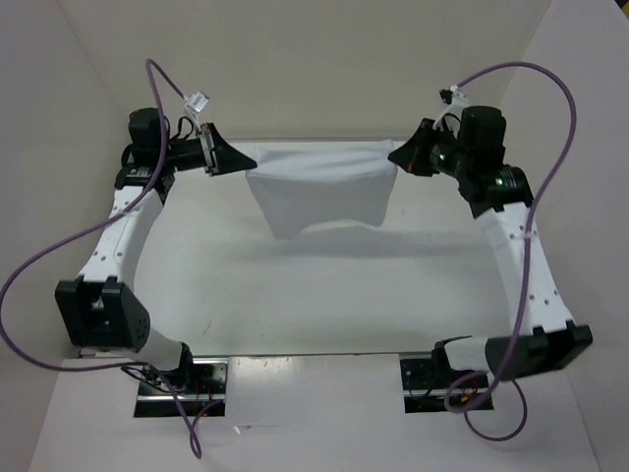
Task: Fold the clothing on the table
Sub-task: Flatten the skirt out, then fold the skirt
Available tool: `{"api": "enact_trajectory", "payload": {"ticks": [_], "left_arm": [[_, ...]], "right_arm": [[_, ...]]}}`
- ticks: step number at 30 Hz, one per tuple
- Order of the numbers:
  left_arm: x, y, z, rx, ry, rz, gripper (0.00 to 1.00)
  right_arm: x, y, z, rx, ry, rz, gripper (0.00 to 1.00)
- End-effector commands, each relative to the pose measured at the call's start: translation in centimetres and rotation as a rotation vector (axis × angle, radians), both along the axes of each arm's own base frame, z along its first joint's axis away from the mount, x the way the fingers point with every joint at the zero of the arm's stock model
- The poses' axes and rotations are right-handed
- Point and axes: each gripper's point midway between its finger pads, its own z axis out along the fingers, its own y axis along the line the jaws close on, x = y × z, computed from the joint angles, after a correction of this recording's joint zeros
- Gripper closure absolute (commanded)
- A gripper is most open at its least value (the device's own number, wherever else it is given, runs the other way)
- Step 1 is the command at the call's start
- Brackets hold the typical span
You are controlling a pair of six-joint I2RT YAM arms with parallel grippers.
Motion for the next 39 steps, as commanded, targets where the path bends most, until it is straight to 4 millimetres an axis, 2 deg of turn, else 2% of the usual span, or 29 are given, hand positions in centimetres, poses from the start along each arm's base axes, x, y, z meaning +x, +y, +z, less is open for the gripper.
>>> {"api": "enact_trajectory", "payload": {"ticks": [1,2,4,5,7,9,10,11,12,13,14,16,17,18,19,20,21,22,23,24,28,29,30,33,37,38,39], "left_arm": [[-9.1,-0.3,7.4,-0.021,-0.228,-0.147,1.0],[-10.1,-0.3,7.8,0.001,-0.27,-0.151,1.0],[-11.0,-0.1,8.8,0.028,-0.298,-0.124,1.0],[-10.6,0.0,8.7,0.033,-0.298,-0.104,1.0],[-8.6,0.1,7.4,0.027,-0.251,-0.063,1.0],[-5.5,0.4,3.3,0.02,-0.108,-0.029,1.0],[-4.2,0.5,1.9,0.026,-0.064,-0.006,1.0],[-2.9,0.7,0.4,0.031,-0.031,0.012,1.0],[-0.8,0.9,-2.1,0.041,0.041,0.041,1.0],[0.5,1.1,-3.2,0.048,0.05,0.06,1.0],[2.7,1.3,-6.3,0.058,0.12,0.082,1.0],[5.0,1.5,-8.7,0.069,0.164,0.088,1.0],[6.7,1.5,-12.2,0.071,0.246,0.085,1.0],[7.5,1.0,-13.2,0.073,0.266,0.073,1.0],[8.8,1.0,-13.3,0.073,0.258,0.073,1.0],[10.0,0.6,-16.4,0.082,0.318,0.071,1.0],[10.6,0.1,-17.2,0.089,0.327,0.066,1.0],[11.8,0.1,-18.5,0.09,0.339,0.066,1.0],[12.3,0.1,-19.0,0.09,0.346,0.065,1.0],[12.7,-0.4,-19.1,0.087,0.338,0.059,1.0],[14.9,-0.4,-19.7,0.074,0.338,0.078,1.0],[15.3,-0.4,-19.5,0.073,0.327,0.079,1.0],[15.9,-0.5,-18.0,0.066,0.294,0.082,1.0],[16.5,-0.5,-17.4,0.065,0.277,0.082,1.0],[16.1,-0.3,-16.8,0.076,0.264,0.089,1.0],[15.7,-0.2,-18.3,0.091,0.288,0.097,1.0],[15.3,-0.2,-18.4,0.092,0.297,0.097,1.0]], "right_arm": [[-8.1,0.6,5.6,0.036,-0.186,0.126,1.0],[-9.1,0.4,6.5,0.04,-0.22,0.126,1.0],[-9.8,-0.6,7.2,0.034,-0.241,0.061,1.0],[-9.7,-1.2,7.4,0.03,-0.241,0.037,1.0],[-8.2,-1.8,5.6,0.029,-0.183,0.028,1.0],[-5.5,-1.4,1.3,0.032,-0.065,0.048,1.0],[-4.2,-1.3,0.3,0.031,-0.052,0.048,1.0],[-2.2,-1.1,-2.4,0.034,0.024,0.044,1.0],[-1.1,-1.0,-4.1,0.032,0.061,0.043,1.0],[0.0,-0.8,-5.4,0.034,0.092,0.051,1.0],[2.0,-0.5,-8.6,0.034,0.17,0.057,1.0],[4.0,-0.5,-11.3,0.031,0.233,0.065,1.0],[6.0,-0.4,-13.9,0.028,0.297,0.063,1.0],[6.8,-0.4,-15.2,0.017,0.32,0.069,1.0],[7.7,-0.5,-16.3,0.01,0.341,0.059,1.0],[9.2,-0.1,-18.4,-0.008,0.374,0.061,1.0],[10.0,-0.2,-19.2,-0.021,0.381,0.057,1.0],[11.0,0.0,-19.0,-0.035,0.367,0.048,1.0],[11.7,0.0,-20.8,-0.043,0.4,0.041,1.0],[12.0,0.3,-21.1,-0.05,0.401,0.042,1.0],[13.9,0.9,-20.1,-0.07,0.35,0.029,1.0],[14.3,0.9,-19.6,-0.067,0.33,0.029,1.0],[14.5,1.0,-19.1,-0.066,0.318,0.028,1.0],[14.7,1.5,-17.2,-0.069,0.266,0.041,1.0],[12.9,2.8,-17.6,-0.078,0.298,0.083,1.0],[12.5,3.0,-17.9,-0.087,0.306,0.082,1.0],[11.8,2.9,-19.1,-0.091,0.33,0.082,1.0]]}}
